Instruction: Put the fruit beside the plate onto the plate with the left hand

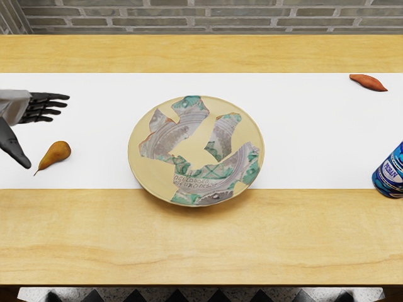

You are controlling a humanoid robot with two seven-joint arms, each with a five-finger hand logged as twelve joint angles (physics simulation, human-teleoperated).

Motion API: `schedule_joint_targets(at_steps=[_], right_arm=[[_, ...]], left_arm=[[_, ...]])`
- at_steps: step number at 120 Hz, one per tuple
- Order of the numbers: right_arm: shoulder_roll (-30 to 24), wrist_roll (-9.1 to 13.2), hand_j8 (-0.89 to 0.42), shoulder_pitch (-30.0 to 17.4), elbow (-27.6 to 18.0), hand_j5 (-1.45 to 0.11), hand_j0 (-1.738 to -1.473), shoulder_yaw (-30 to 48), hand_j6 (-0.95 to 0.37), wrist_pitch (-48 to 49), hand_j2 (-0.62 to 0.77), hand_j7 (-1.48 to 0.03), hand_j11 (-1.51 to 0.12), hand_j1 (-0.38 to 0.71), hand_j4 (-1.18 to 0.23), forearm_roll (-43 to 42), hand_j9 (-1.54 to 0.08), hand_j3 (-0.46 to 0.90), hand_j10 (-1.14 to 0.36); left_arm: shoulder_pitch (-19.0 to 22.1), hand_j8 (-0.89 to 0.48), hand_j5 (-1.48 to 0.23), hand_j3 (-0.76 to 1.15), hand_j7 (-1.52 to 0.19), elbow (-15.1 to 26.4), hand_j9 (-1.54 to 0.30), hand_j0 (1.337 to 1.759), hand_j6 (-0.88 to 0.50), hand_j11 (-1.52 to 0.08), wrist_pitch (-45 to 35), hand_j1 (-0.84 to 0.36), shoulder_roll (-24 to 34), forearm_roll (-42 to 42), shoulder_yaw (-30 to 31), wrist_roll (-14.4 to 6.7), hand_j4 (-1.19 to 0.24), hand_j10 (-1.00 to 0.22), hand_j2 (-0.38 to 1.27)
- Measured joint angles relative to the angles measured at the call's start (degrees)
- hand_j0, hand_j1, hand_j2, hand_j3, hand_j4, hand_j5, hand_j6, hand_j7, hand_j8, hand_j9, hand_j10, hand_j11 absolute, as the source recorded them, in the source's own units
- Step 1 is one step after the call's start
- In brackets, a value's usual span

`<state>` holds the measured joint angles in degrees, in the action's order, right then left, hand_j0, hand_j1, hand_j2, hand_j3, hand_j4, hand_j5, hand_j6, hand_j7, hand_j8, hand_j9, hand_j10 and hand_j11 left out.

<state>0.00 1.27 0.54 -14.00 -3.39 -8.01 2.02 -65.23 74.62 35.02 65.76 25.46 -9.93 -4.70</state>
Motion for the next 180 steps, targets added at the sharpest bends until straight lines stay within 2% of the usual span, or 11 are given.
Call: schedule_joint_targets(at_steps=[9, 13, 17, 26, 31, 39, 49, 72, 87, 127, 180], right_arm=[[0.0, 0.1, -0.03, 0.1, 0.6, -0.04, -1.658, 0.0, -0.03, -0.1, -0.01, -0.04, -0.04, -0.31, -0.03, 0.2, -0.04, 0.0, -0.03], [0.0, 0.2, -0.03, 0.0, 0.7, -0.04, -1.658, 0.0, -0.03, -0.2, -0.01, -0.04, -0.04, -0.31, -0.03, 0.2, -0.04, 0.0, -0.03], [0.0, 0.3, -0.03, -0.1, 0.8, -0.04, -1.658, 0.0, -0.03, -0.2, -0.01, -0.04, -0.04, -0.31, -0.03, 0.3, -0.04, 0.0, -0.03], [0.0, 0.4, -0.03, -0.2, 0.9, -0.04, -1.658, 0.0, -0.03, -0.2, -0.01, -0.04, -0.04, -0.31, -0.03, 0.3, -0.04, 0.0, -0.03], [0.0, 0.5, -0.03, -0.2, 1.0, -0.04, -1.658, 0.0, -0.03, -0.2, -0.01, -0.04, -0.04, -0.31, -0.03, 0.3, -0.04, 0.0, -0.03], [0.0, 0.5, -0.03, -0.4, 1.0, -0.04, -1.658, -0.1, -0.03, -0.2, -0.01, -0.04, -0.04, -0.31, -0.03, 0.3, -0.04, 0.0, -0.03], [0.0, 0.6, -0.03, -0.5, 1.1, -0.04, -1.658, -0.1, -0.03, -0.2, -0.01, -0.04, -0.04, -0.31, -0.03, 0.3, -0.04, 0.0, -0.03], [0.0, 0.1, -0.03, -0.3, 2.1, -0.04, -1.658, -0.2, -0.03, -0.2, -0.01, -0.04, -0.04, -0.31, -0.03, 0.3, -0.04, 0.0, -0.03], [0.0, 0.0, -0.03, -0.3, 2.3, -0.04, -1.658, -0.3, -0.03, -0.2, -0.01, -0.04, -0.04, -0.31, -0.03, 0.3, -0.04, 0.0, -0.03], [0.0, 0.0, -0.03, -0.2, 2.4, -0.04, -1.658, -0.3, -0.03, -0.2, -0.01, -0.04, -0.04, -0.31, -0.03, 0.2, -0.04, 0.0, -0.03], [0.0, 0.0, -0.03, -0.2, 2.4, -0.04, -1.658, -0.5, -0.03, -0.2, -0.01, -0.04, -0.04, -0.31, -0.03, 0.2, -0.04, 0.0, -0.03]], left_arm=[[-1.6, -0.01, 0.0, 0.0, 0.0, -0.2, 0.0, 1.658, -0.01, 0.0, 0.0, 0.35, -0.1, 0.6, 0.0, -0.1, -0.01, -0.01, 0.0], [-2.6, -0.01, 0.0, 0.0, 0.0, -0.2, 0.0, 1.658, -0.01, 0.0, 0.0, 0.35, -1.0, 0.8, 0.1, -1.6, -0.01, -0.01, 0.0], [-4.5, -0.01, 0.0, 0.0, 0.0, -0.2, 0.0, 1.658, -0.01, 0.0, 0.0, 0.35, -2.0, 0.9, 0.1, -5.0, -0.01, -0.01, 0.0], [-9.2, -0.01, 0.0, 0.0, 0.0, -0.3, 0.0, 1.658, -0.01, 0.0, 0.0, 0.35, -5.5, 1.8, 0.2, -16.8, -0.01, 0.0, 0.0], [-10.1, -0.01, 0.0, 0.0, 0.0, -0.3, 0.0, 1.658, -0.01, 0.0, 0.0, 0.35, -9.4, 4.1, 0.2, -21.3, -0.01, -0.01, 0.0], [-10.9, -0.01, 0.0, 0.0, 0.0, -0.1, 0.0, 1.658, -0.01, 0.0, 0.0, 0.35, -11.5, 9.9, 0.2, -25.5, -0.01, -0.01, 0.0], [-9.5, -0.01, 0.0, 0.0, 0.0, 2.7, 0.0, 1.658, -0.01, 0.0, -0.7, 0.35, -11.6, 17.5, 0.2, -28.2, -0.01, 0.0, 0.0], [-5.4, -0.01, 0.0, 0.0, 0.0, 14.7, 0.0, 1.658, -0.01, 0.0, -12.3, 0.35, -11.3, 28.0, 0.3, -30.0, -0.01, -0.01, 0.0], [-3.4, -0.01, 0.0, 0.0, 0.0, 17.8, 0.0, 1.658, -0.01, 0.0, -21.1, 0.35, -12.0, 29.6, 0.3, -30.2, -0.01, -0.01, 0.0], [2.2, -0.01, -0.01, 0.0, -0.01, 16.1, -0.01, 1.658, -0.01, -0.01, -28.7, 0.34, -15.8, 38.2, 1.6, -30.3, -0.01, -0.01, 0.0], [5.9, -0.2, -0.25, 0.0, -0.25, 11.7, -0.25, 1.658, -0.2, -0.25, -33.8, 0.12, -20.0, 47.4, 3.3, -30.3, -0.2, -0.2, 0.04]])
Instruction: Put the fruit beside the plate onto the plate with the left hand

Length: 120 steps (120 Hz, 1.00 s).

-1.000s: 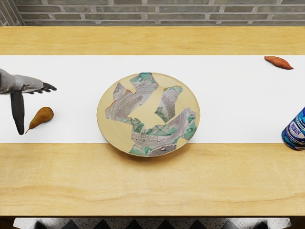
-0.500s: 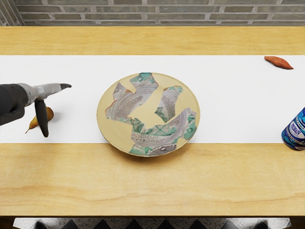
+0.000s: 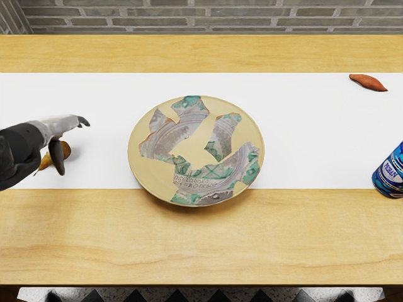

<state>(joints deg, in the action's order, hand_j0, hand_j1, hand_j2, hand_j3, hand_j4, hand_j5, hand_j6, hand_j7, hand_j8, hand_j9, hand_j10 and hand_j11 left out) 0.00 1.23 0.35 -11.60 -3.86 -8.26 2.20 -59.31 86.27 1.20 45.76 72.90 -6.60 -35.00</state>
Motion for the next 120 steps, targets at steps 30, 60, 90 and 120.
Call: schedule_joint_targets(at_steps=[30, 60, 90, 120], right_arm=[[0.0, 0.0, -0.03, 0.0, 0.0, -0.04, -1.658, 0.0, -0.03, 0.0, -0.01, -0.04, -0.04, -0.31, -0.03, 0.0, -0.04, 0.0, -0.03], [0.0, 0.0, -0.03, 0.0, 0.0, -0.04, -1.658, 0.0, -0.03, 0.0, -0.01, -0.04, -0.04, -0.31, -0.03, 0.0, -0.04, 0.0, -0.03], [0.0, 0.0, -0.03, 0.0, 0.0, -0.04, -1.658, 0.0, -0.03, 0.0, -0.01, -0.04, -0.04, -0.31, -0.03, -0.1, -0.04, 0.0, -0.03], [0.0, 0.0, -0.03, 0.0, 0.0, -0.04, -1.658, 0.0, -0.03, 0.0, -0.01, -0.04, -0.04, -0.31, -0.03, -0.1, -0.04, 0.0, -0.03]], left_arm=[[-0.5, -0.22, -0.28, 0.0, -0.28, -3.5, -0.27, 1.658, -0.22, -0.27, -0.5, 0.1, -0.4, 0.6, 3.2, 0.0, -0.22, -0.22, 0.05], [0.1, -0.23, -0.28, 0.0, -0.28, -5.8, -0.28, 1.658, -0.23, -0.28, -2.7, 0.09, -0.5, 1.4, 4.8, 0.0, -0.22, -0.22, 0.05], [0.5, -0.24, -0.3, 0.0, -0.3, -6.2, -0.3, 1.658, -0.24, -0.3, -5.3, 0.07, -2.5, 1.9, 5.0, 0.0, -0.24, -0.24, 0.05], [1.5, -0.33, -0.41, 0.0, -0.41, -6.5, -0.41, 1.658, -0.33, -0.41, -5.7, -0.03, -2.6, 3.2, 5.0, 0.0, -0.32, -0.32, 0.07]])
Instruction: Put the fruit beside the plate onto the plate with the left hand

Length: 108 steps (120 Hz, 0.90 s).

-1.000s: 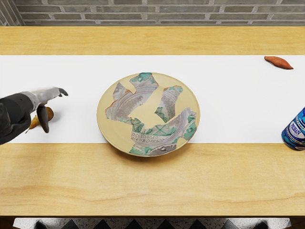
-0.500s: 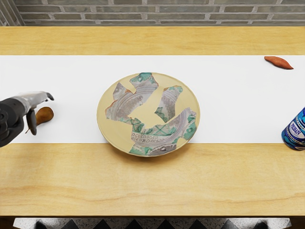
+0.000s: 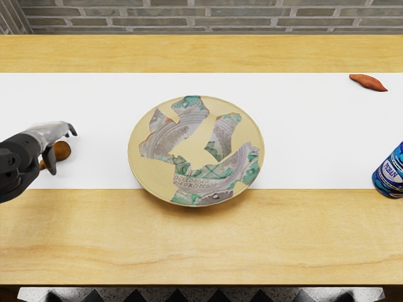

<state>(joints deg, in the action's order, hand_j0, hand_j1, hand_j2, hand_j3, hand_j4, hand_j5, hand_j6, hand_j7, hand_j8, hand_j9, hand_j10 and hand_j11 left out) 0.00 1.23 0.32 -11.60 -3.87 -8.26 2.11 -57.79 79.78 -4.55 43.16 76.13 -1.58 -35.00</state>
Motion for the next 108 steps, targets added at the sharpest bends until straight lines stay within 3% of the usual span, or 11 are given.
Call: schedule_joint_targets(at_steps=[19, 47, 56, 62, 108], right_arm=[[0.0, 0.0, -0.03, 0.0, 0.0, -0.04, -1.658, 0.0, -0.03, 0.0, -0.01, -0.04, -0.04, -0.31, -0.03, 0.0, -0.04, 0.0, -0.03], [0.0, 0.0, -0.03, 0.0, 0.0, -0.04, -1.658, 0.0, -0.03, 0.0, -0.01, -0.04, -0.04, -0.31, -0.03, 0.0, -0.04, 0.0, -0.03], [0.0, 0.0, -0.03, 0.0, 0.0, -0.04, -1.658, 0.0, -0.03, 0.0, -0.01, -0.04, -0.04, -0.31, -0.03, 0.0, -0.04, 0.0, -0.03], [0.0, 0.0, -0.03, 0.0, 0.0, -0.04, -1.658, 0.0, -0.03, 0.0, -0.01, -0.04, -0.04, -0.31, -0.03, 0.0, -0.04, 0.0, -0.03], [0.0, 0.0, -0.03, 0.0, 0.0, -0.04, -1.658, 0.0, -0.03, 0.0, -0.01, -0.04, -0.04, -0.31, -0.03, 0.0, -0.04, 0.0, -0.03]], left_arm=[[0.4, -0.41, -0.52, 0.0, -0.52, 0.0, -0.52, 1.658, -0.41, -0.52, -0.9, -0.13, 0.1, 0.2, 0.0, 0.0, -0.41, -0.41, 0.09], [1.3, -0.46, -0.58, -0.05, -0.59, 0.1, -0.59, 1.657, -0.46, -0.59, -1.8, -0.19, 0.0, 0.6, 0.0, 0.0, -0.47, -0.46, 0.12], [1.8, -0.47, -0.59, 0.26, -0.6, 0.1, -0.6, 1.643, -0.47, -0.6, -2.3, -0.22, 0.1, 0.9, 0.0, 0.0, -0.48, -0.47, -0.01], [2.0, -0.48, -0.6, 0.34, -0.6, 0.1, -0.61, 1.64, -0.47, -0.61, -2.8, -0.23, 0.2, 1.0, 0.0, 0.1, -0.48, -0.48, -0.03], [1.6, -0.53, -0.75, 0.11, -0.75, 0.0, -0.75, 1.656, -0.52, -0.75, -3.2, -0.27, 0.0, 0.9, 0.0, 0.0, -0.57, -0.58, 0.22]])
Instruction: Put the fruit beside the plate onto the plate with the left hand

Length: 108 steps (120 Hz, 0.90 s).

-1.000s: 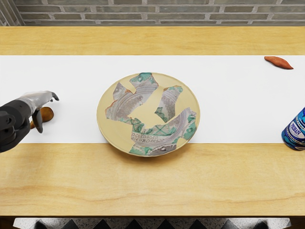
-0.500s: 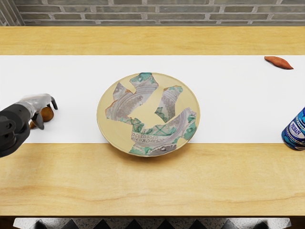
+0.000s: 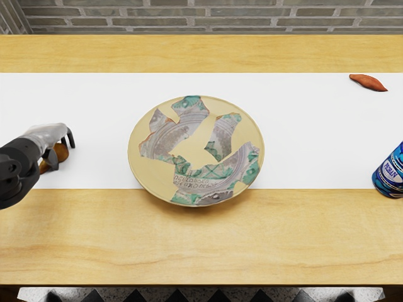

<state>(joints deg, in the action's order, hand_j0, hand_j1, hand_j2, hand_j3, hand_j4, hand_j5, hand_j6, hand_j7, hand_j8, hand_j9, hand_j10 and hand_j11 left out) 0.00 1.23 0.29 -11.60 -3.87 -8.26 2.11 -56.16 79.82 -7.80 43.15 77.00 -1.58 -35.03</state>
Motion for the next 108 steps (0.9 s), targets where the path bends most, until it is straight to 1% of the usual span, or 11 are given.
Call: schedule_joint_targets(at_steps=[6, 7, 19, 27, 54, 59, 61, 76, 82, 89, 108], right_arm=[[0.0, 0.0, -0.03, 0.0, 0.0, -0.04, -1.658, 0.0, -0.03, 0.0, -0.01, -0.04, -0.04, -0.31, -0.03, 0.0, -0.04, 0.0, -0.03], [0.0, 0.0, -0.03, 0.0, 0.0, -0.04, -1.658, 0.0, -0.03, 0.0, -0.01, -0.04, -0.04, -0.31, -0.03, 0.0, -0.04, 0.0, -0.03], [0.0, 0.0, -0.03, 0.0, 0.0, -0.04, -1.658, 0.0, -0.03, 0.0, -0.01, -0.04, -0.04, -0.31, -0.03, 0.0, -0.04, 0.0, -0.03], [0.0, 0.0, -0.03, 0.0, 0.0, -0.04, -1.658, 0.0, -0.03, 0.0, -0.01, -0.04, -0.04, -0.31, -0.03, 0.0, -0.04, 0.0, -0.03], [0.0, 0.0, -0.03, 0.0, 0.1, -0.04, -1.658, 0.0, -0.03, 0.0, -0.01, -0.04, -0.04, -0.31, -0.03, 0.0, -0.04, 0.0, -0.03], [0.0, 0.0, -0.03, 0.1, 0.1, -0.04, -1.658, 0.0, -0.03, 0.0, -0.01, -0.04, -0.04, -0.31, -0.03, 0.0, -0.04, 0.0, -0.03], [0.0, 0.0, -0.03, 0.1, 0.1, -0.04, -1.658, 0.0, -0.03, 0.0, -0.01, -0.04, -0.04, -0.31, -0.03, 0.0, -0.04, 0.0, -0.03], [0.0, 0.0, -0.03, 0.1, 0.1, -0.04, -1.658, 0.0, -0.03, 0.0, -0.01, -0.04, -0.04, -0.31, -0.03, 0.0, -0.04, 0.0, -0.03], [0.0, 0.0, -0.03, 0.1, 0.1, -0.04, -1.658, 0.0, -0.03, 0.0, -0.01, -0.04, -0.04, -0.31, -0.03, 0.0, -0.04, 0.0, -0.03], [0.0, 0.0, -0.03, 0.1, 0.1, -0.04, -1.658, 0.0, -0.03, 0.0, -0.01, -0.04, -0.04, -0.31, -0.03, 0.0, -0.04, 0.0, -0.03], [0.0, 0.0, -0.03, 0.1, 0.1, -0.04, -1.658, 0.0, -0.03, 0.0, -0.01, -0.04, -0.04, -0.31, -0.03, 0.0, -0.04, 0.0, -0.03]], left_arm=[[0.0, -0.54, -0.77, 0.02, -0.77, 0.0, -0.77, 1.655, -0.53, -0.76, 0.0, -0.26, 0.0, -0.1, 0.0, 0.0, -0.59, -0.59, 0.25], [0.0, -0.55, -0.77, -0.05, -0.77, 0.0, -0.77, 1.654, -0.53, -0.77, 0.1, -0.26, 0.0, -0.1, 0.0, 0.0, -0.59, -0.59, 0.28], [-0.1, -0.56, -0.8, -0.16, -0.8, 0.0, -0.8, 1.656, -0.56, -0.8, 0.1, -0.27, 0.0, -0.2, -0.1, 0.0, -0.62, -0.63, 0.36], [-0.2, -0.56, -0.83, -0.13, -0.82, 0.0, -0.82, 1.658, -0.58, -0.82, 0.1, -0.28, 0.0, -0.4, -0.2, 0.0, -0.64, -0.64, 0.39], [-1.4, -0.53, -0.86, -0.04, -0.87, 0.0, -0.87, 1.656, -0.56, -0.86, 0.6, -0.28, -0.1, -1.5, -0.5, 0.0, -0.66, -0.66, 0.35], [-1.8, -0.52, -0.87, -0.04, -0.88, 0.0, -0.87, 1.656, -0.55, -0.86, 1.0, -0.29, -0.1, -2.3, -0.5, 0.0, -0.67, -0.67, 0.37], [-2.0, -0.55, -0.87, -0.03, -0.87, 0.0, -0.87, 1.656, -0.56, -0.87, 1.2, -0.29, -0.2, -2.6, -0.5, 0.0, -0.67, -0.67, 0.37], [-3.7, -0.52, -0.89, -0.02, -0.9, 0.1, -0.9, 1.656, -0.56, -0.89, 3.6, -0.29, -0.2, -6.6, -0.5, 0.0, -0.69, -0.69, 0.39], [-4.4, -0.51, -0.9, -0.01, -0.91, 0.1, -0.91, 1.656, -0.55, -0.9, 4.7, -0.31, -0.2, -7.9, -0.5, 0.0, -0.7, -0.7, 0.43], [-5.5, -0.49, -0.91, -0.01, -0.92, 0.1, -0.91, 1.656, -0.53, -0.91, 6.2, -0.31, -0.2, -9.8, -0.6, 0.0, -0.71, -0.7, 0.38], [-8.9, -0.48, -0.92, 0.0, -0.93, 0.0, -0.93, 1.656, -0.51, -0.92, 9.8, -0.34, -0.2, -15.2, -0.8, 0.0, -0.71, -0.71, 0.42]])
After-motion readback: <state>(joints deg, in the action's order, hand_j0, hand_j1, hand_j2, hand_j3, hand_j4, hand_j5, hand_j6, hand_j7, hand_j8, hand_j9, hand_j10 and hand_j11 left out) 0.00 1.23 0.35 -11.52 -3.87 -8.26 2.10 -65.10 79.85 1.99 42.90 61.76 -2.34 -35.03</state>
